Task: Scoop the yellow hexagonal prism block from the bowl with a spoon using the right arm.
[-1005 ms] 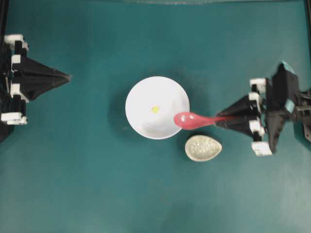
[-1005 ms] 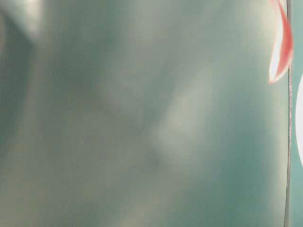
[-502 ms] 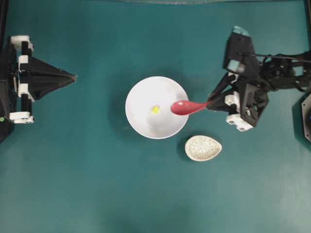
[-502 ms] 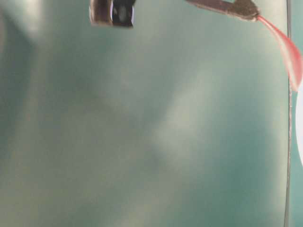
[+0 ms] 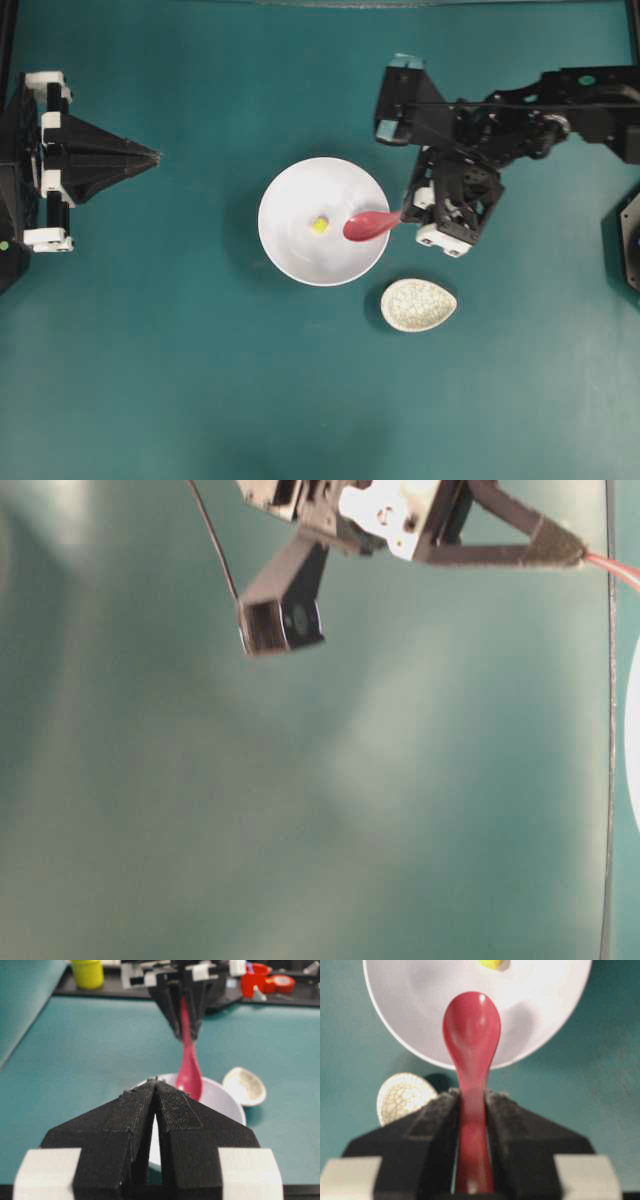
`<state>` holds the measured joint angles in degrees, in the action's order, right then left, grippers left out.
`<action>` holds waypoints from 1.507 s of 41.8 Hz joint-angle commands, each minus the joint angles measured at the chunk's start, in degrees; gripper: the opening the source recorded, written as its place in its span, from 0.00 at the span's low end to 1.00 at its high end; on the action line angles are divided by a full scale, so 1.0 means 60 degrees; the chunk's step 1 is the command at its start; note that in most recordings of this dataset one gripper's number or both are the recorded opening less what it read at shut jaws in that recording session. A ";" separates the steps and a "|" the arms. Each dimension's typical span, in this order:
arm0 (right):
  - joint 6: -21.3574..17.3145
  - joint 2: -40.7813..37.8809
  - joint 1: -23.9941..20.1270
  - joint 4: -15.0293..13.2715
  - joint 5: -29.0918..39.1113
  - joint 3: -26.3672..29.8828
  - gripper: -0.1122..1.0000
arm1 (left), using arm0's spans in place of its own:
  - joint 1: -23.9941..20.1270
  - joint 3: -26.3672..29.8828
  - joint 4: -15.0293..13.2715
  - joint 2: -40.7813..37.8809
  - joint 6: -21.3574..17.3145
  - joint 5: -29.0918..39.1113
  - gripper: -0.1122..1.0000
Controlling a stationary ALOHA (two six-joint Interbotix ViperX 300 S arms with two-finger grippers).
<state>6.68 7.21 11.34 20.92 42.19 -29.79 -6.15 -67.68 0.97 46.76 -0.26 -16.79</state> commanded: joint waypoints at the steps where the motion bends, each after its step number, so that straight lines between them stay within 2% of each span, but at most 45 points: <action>1: -0.0073 -0.0029 0.0015 -0.0176 0.0044 0.0469 0.29 | -0.0029 0.0234 0.0015 -0.0059 0.0000 -0.0059 0.11; 10: -0.0366 -0.0366 0.0015 -0.0571 0.0044 0.0645 0.29 | -0.0029 0.0234 0.0015 -0.0044 0.0000 -0.0044 0.11; 53: -0.0308 -0.1421 -0.0205 -0.0513 -0.0044 0.1201 0.29 | -0.0015 0.0205 0.0015 -0.0044 0.0000 0.0000 0.11; 63: -0.0220 -0.1611 -0.0205 -0.0542 -0.0425 0.1260 0.29 | -0.0015 0.0190 0.0015 -0.0059 0.0000 0.0044 0.11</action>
<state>5.19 -3.25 10.20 17.67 40.69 -23.47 -6.15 -67.68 0.88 46.67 -0.26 -16.44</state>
